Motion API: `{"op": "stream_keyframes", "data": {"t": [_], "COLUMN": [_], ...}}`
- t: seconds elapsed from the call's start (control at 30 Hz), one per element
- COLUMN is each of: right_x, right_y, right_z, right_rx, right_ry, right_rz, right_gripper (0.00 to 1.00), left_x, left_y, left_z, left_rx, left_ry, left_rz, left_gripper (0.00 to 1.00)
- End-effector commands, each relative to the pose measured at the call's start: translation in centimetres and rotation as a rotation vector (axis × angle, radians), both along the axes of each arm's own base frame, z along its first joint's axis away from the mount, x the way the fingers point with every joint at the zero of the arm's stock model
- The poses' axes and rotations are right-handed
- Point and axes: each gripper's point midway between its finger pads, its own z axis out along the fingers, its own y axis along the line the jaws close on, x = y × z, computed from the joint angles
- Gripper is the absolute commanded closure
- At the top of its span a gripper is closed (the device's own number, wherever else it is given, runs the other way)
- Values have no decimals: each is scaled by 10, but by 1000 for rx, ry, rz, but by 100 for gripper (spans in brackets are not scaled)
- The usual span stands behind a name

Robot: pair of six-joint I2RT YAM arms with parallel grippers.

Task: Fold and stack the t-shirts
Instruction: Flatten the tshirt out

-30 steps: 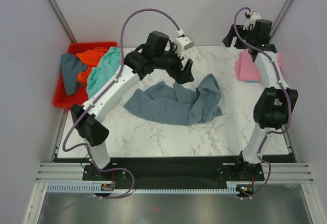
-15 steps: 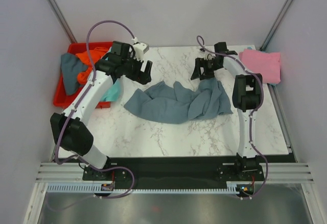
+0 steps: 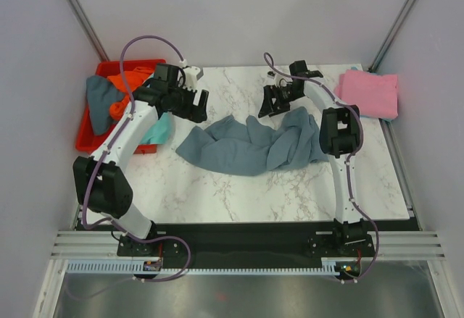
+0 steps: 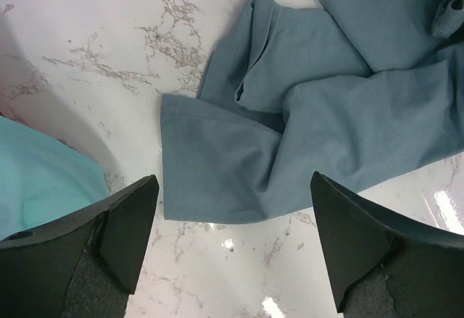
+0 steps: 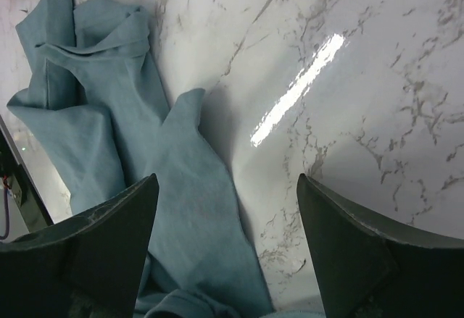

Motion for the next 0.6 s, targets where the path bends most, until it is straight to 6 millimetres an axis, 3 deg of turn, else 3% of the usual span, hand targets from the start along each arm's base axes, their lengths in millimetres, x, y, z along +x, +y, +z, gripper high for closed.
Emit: {"op": "stream_keyframes", "data": {"t": [0.0, 0.17, 0.37, 0.57], "right_x": [4, 5, -10, -12], "right_y": [11, 28, 43, 42], "right_z": [-20, -30, -28, -34], "right_rx": [-5, 8, 21, -1], "right_ry": [-11, -19, 2, 8], "right_rz": [41, 73, 110, 106], "right_gripper": [14, 14, 18, 40], "left_x": [-5, -11, -15, -16], "left_y": [-2, -2, 0, 0], "left_z": [14, 11, 9, 6], "left_rx": [-34, -33, -31, -29], "left_ry": [-26, -20, -14, -7], "left_rz": [7, 5, 5, 5], "left_gripper": [7, 7, 7, 7]}}
